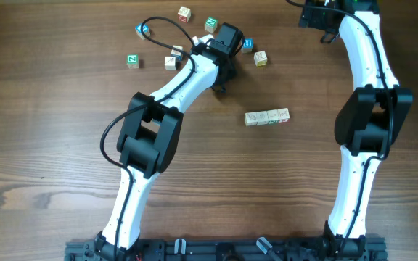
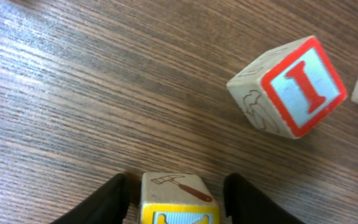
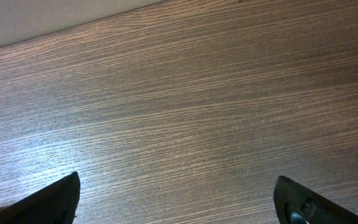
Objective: Form a horizontal line
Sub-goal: 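Lower the left gripper and grasp the yellow K block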
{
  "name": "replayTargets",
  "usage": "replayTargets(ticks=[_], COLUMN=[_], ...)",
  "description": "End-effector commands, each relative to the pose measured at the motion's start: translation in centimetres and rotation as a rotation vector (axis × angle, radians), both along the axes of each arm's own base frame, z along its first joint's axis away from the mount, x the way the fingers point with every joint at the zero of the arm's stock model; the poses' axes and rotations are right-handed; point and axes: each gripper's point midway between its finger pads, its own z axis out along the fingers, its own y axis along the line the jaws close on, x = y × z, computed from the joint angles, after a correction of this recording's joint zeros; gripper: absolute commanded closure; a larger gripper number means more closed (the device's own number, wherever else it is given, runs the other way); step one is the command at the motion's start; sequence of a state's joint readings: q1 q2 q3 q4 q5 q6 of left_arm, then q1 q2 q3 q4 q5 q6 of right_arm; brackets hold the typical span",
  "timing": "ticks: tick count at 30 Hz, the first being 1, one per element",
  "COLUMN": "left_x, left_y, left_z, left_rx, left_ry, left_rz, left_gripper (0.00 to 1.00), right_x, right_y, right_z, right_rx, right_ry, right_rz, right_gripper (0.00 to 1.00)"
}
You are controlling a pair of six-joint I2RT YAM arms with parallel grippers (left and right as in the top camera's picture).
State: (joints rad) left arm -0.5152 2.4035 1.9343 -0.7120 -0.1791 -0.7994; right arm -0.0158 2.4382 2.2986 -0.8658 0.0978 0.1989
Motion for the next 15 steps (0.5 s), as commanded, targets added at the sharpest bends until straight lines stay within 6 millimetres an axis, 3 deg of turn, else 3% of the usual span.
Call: replayTargets(ticks=[1,5,8,12,15], left_x=[-0.1,-0.3,-0.3,-0.2,-0.3], left_y=[0.4,0.4,0.4,0.4,0.4], left_z=[-0.6,-0.3,0.2,1.0,1.0], left_rx=[0.059,0.06,0.058,0.053,0.054], left_ry=[0.008,0.012,0.007,-0.004,-0.002], left_rz=[-0.093,-0.101,-0.1,-0.101,-0.1], left_gripper=[0.43,0.57,0.6,0.59,0.51], right_x=[0.1,0.1,0.1,0.1,0.1], right_y=[0.3,0.3,0.3,0.3,0.3], right_z=[0.5,0.5,0.5,0.5,0.5], right_rx=[-0.006,-0.006,-0.006,-0.006,-0.006], right_ry=[-0.011,-0.011,-0.011,-0.011,-0.011], right_rz=[0.017,0.017,0.017,0.017,0.017], right_gripper=[0.0,0.0,0.0,0.0,0.0])
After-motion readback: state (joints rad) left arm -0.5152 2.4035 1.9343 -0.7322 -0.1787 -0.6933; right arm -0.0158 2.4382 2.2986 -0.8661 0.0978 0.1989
